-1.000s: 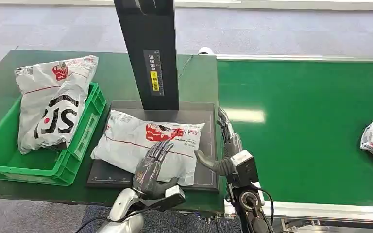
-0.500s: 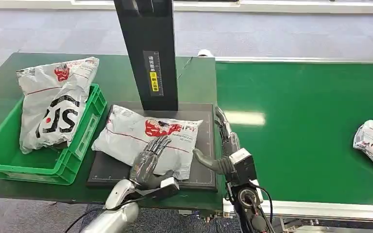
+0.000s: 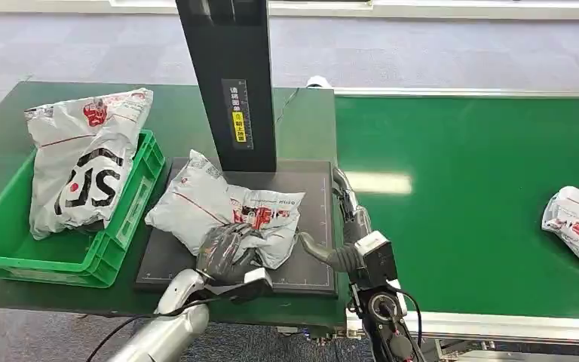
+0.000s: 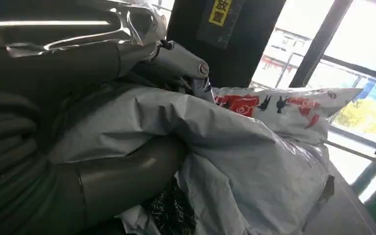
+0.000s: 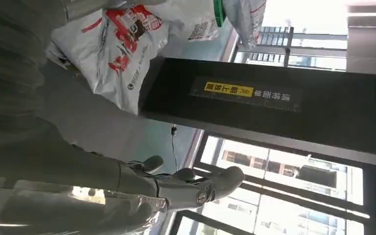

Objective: Moved the parcel from conveyor to table for the left to box.

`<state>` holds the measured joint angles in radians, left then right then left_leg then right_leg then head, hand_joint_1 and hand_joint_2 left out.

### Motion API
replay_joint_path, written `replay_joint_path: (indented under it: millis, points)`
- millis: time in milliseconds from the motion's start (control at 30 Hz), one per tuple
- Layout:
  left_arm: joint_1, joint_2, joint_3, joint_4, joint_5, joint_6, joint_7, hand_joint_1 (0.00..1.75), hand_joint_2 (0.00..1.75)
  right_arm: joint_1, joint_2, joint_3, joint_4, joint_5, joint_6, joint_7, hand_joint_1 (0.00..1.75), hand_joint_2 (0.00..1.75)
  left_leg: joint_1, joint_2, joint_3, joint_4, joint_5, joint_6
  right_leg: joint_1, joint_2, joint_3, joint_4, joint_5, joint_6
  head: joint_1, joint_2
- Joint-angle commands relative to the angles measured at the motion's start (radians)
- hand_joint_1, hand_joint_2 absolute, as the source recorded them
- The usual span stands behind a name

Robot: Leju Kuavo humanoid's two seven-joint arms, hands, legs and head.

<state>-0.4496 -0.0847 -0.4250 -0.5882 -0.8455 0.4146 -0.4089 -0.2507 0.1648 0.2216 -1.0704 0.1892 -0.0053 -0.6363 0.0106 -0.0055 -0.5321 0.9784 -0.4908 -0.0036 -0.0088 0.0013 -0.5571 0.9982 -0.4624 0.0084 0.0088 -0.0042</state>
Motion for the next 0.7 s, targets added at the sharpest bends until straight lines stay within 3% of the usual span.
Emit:
replay_joint_path:
  millis: [33,367,600,700]
  points:
    - [0.036,0.037,0.108,-0.129,0.203,0.017,-0.153,1.75,1.75,0.045,-0.021,0.014,-0.007,-0.002,-0.018,0.009,0.00,1.75,0.000,0.002,-0.003,-0.001,0.001,0.000,0.000,0.001,-0.003,-0.001,0.002,0.000,0.000,0.000]
    - [0.185,0.083,0.218,-0.688,0.526,0.069,-0.285,1.75,1.75,0.017,-0.016,0.002,0.055,-0.001,-0.029,-0.013,0.00,1.75,0.001,0.003,-0.011,0.001,0.000,0.000,0.001,0.003,-0.013,0.001,0.001,0.000,0.000,0.000]
    - [0.303,0.108,0.187,-1.003,0.657,0.087,-0.289,1.75,1.75,0.067,-0.025,-0.020,-0.001,-0.003,-0.037,-0.007,0.00,1.75,0.001,0.002,-0.016,0.001,-0.001,0.000,0.001,0.002,-0.017,0.001,0.000,0.000,0.000,0.000]
    - [0.330,0.124,0.198,-1.093,0.772,-0.003,-0.289,1.75,1.75,0.067,-0.028,-0.027,0.005,-0.003,-0.037,-0.006,0.00,1.75,0.000,0.002,-0.018,0.001,-0.001,0.000,0.001,0.001,-0.018,0.001,0.000,0.000,0.000,0.000]
